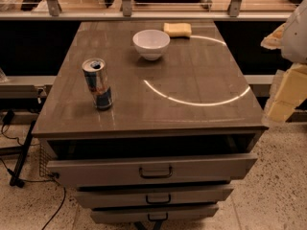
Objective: Move white bowl near redbull can
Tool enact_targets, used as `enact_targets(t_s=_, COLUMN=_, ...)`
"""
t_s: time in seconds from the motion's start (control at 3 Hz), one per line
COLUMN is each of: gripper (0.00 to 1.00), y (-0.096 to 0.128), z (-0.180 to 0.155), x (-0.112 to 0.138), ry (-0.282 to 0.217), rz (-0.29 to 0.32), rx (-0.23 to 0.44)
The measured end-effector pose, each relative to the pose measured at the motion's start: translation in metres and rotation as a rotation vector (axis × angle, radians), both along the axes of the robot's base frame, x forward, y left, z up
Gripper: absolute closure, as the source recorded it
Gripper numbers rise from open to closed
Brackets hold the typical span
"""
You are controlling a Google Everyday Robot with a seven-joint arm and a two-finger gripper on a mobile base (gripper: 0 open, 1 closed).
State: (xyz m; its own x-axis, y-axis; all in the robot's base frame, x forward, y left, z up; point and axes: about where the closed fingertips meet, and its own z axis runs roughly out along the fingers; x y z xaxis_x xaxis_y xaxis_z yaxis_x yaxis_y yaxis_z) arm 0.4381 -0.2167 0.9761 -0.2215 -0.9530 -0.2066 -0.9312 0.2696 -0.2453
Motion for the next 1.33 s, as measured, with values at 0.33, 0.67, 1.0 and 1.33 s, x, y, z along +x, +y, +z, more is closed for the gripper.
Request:
enact_targets(t_s=0.33, gripper=0.0, y=0.0, z=0.0, x=0.0, ry=0.0, rz=0.0, rx=0.0)
enact_targets(t_s=0.67, gripper=0.0, y=0.006, z=-0.003, x=0.022, ry=-0.027, rz=0.042, rx=0.009)
enact_targets(t_s=1.0, gripper=0.0, y=0.026, z=-0.01, x=0.077, ry=-0.089, rz=0.129, rx=0.045)
enact_targets(t_s=1.33, gripper=0.0, y=0.062, z=-0.018, x=0.141, ry=-0.163, rz=0.208, rx=0.113)
